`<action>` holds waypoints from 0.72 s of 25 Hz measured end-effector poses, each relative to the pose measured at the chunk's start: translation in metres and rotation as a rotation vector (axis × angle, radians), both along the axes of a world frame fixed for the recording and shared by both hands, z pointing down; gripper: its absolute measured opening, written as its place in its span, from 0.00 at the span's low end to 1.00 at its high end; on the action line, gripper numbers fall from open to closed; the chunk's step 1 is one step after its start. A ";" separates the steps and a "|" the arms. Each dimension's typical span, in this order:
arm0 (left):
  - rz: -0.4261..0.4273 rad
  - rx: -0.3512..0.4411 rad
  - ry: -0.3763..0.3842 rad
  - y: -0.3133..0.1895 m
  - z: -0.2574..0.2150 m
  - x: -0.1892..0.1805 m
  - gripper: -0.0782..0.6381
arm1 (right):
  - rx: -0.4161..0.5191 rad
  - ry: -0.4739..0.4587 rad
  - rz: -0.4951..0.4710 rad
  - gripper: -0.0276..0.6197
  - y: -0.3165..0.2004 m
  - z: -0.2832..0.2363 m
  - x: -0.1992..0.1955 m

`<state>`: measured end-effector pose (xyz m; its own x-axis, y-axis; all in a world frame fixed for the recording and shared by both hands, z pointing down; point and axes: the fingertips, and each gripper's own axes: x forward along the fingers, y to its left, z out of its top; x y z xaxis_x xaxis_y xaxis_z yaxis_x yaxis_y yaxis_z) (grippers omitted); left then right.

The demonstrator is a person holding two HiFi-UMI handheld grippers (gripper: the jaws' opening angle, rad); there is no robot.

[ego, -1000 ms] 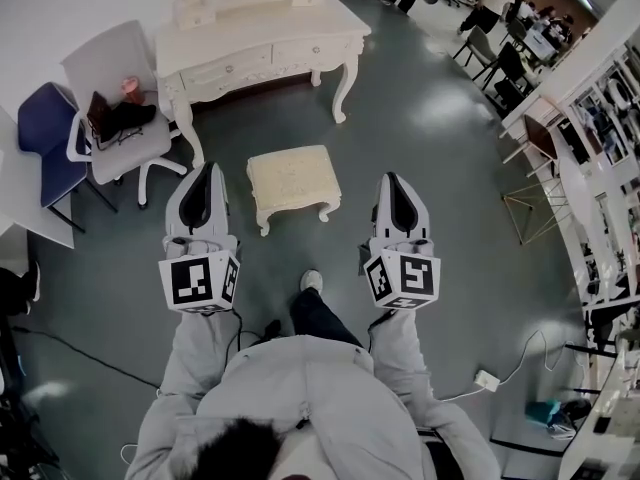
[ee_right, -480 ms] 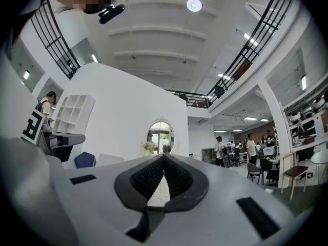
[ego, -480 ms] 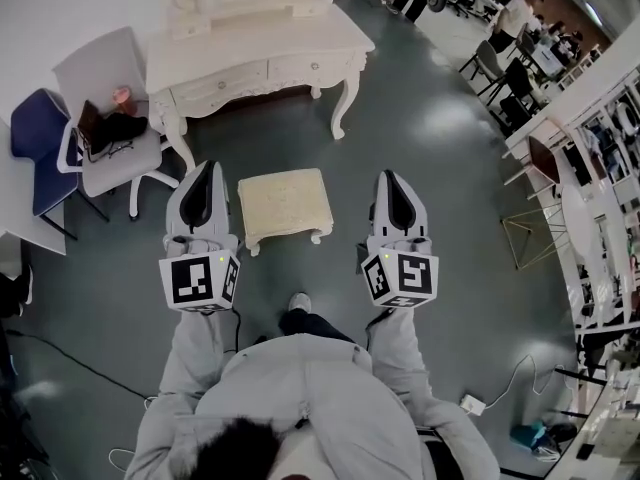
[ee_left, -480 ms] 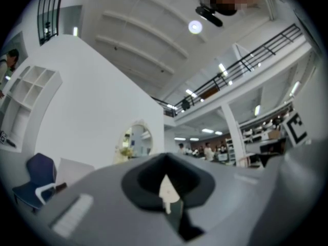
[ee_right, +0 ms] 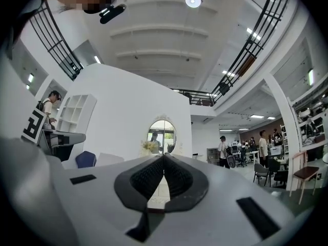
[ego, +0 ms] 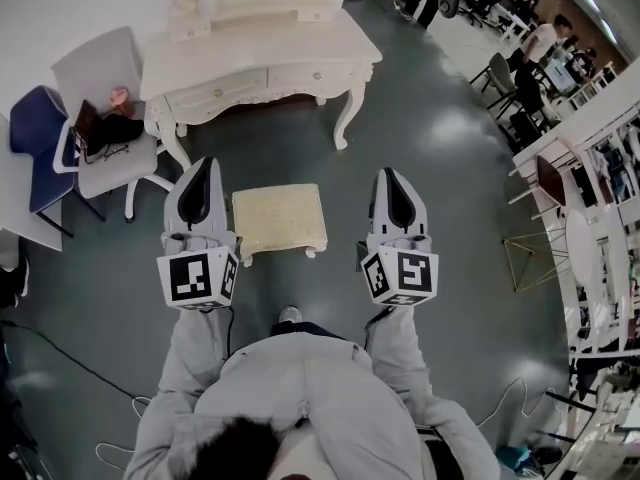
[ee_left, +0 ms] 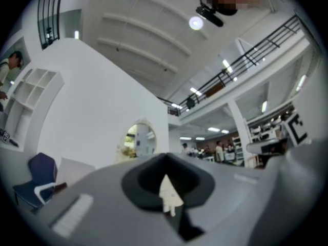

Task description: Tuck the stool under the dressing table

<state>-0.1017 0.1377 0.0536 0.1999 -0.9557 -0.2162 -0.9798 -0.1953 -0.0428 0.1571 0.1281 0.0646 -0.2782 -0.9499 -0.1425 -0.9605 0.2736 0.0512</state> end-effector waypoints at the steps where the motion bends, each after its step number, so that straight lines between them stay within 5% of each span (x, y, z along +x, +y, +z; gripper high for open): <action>1: -0.007 -0.001 -0.001 -0.004 0.000 0.002 0.12 | -0.001 0.000 -0.008 0.05 -0.006 0.000 0.001; 18: -0.090 -0.112 -0.016 -0.050 0.050 0.005 0.12 | -0.120 0.006 -0.132 0.05 -0.075 0.056 -0.010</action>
<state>-0.0969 0.0878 0.1031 0.1146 -0.9879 -0.1049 -0.9930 -0.1108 -0.0416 0.1469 0.0527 0.1203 -0.4021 -0.9152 -0.0285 -0.9156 0.4018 0.0164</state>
